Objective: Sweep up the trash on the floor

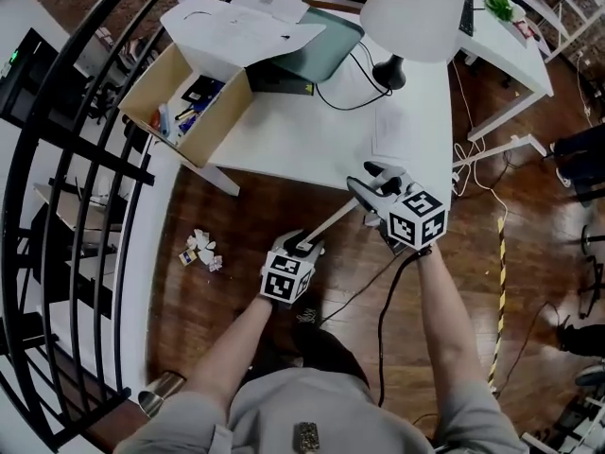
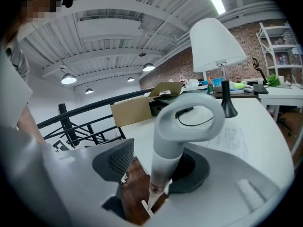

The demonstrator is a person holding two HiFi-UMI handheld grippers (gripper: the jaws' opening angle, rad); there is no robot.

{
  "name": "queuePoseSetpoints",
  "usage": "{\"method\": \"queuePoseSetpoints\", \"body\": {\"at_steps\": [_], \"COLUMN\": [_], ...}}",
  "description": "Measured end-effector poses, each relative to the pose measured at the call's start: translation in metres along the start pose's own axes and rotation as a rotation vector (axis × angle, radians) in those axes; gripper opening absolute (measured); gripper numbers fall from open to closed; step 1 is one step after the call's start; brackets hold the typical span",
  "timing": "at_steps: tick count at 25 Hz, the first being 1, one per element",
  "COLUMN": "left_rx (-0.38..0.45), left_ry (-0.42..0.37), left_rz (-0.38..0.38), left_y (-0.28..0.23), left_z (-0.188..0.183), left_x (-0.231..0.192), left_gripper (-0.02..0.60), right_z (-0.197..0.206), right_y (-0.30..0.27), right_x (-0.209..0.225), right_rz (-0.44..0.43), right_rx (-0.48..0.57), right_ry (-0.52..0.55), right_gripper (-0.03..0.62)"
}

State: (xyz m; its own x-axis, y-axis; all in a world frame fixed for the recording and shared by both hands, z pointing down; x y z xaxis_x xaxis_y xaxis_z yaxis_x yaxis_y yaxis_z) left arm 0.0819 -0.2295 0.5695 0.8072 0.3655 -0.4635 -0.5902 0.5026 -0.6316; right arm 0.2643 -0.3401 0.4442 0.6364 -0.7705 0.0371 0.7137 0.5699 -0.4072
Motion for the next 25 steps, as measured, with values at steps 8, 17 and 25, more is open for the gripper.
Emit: {"method": "queuePoseSetpoints", "body": {"at_steps": [8,17,25], "left_rx": [-0.005,-0.008,-0.01], "left_ry": [0.002,0.001,-0.001], "left_rz": [0.009,0.008,0.014], "left_y": [0.016,0.028,0.02], "left_z": [0.004,0.008,0.005], "left_x": [0.009,0.009,0.015], "left_gripper": [0.166,0.159,0.153], "right_z": [0.018,0.032,0.023], "right_y": [0.024,0.045,0.046], "right_x": [0.008,0.018,0.01], "right_rz": [0.188,0.323,0.141], "right_rx": [-0.057,-0.143,-0.144], "right_ry": [-0.062,-0.101,-0.088], "right_gripper": [0.318,0.196,0.041]}}
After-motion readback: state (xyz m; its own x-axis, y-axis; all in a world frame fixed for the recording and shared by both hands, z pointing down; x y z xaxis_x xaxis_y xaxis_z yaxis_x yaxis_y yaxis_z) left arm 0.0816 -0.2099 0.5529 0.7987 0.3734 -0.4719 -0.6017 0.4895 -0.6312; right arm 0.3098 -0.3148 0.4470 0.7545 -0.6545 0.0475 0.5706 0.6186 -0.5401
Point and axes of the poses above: the fingertips, and each gripper's own axes: y backward along the fingers, x to its right, z out of its underside, the point moved 8 cm from there along y, backward along the fingers, and after that the axes turned 13 degrees about y, right-handed, at the moved point
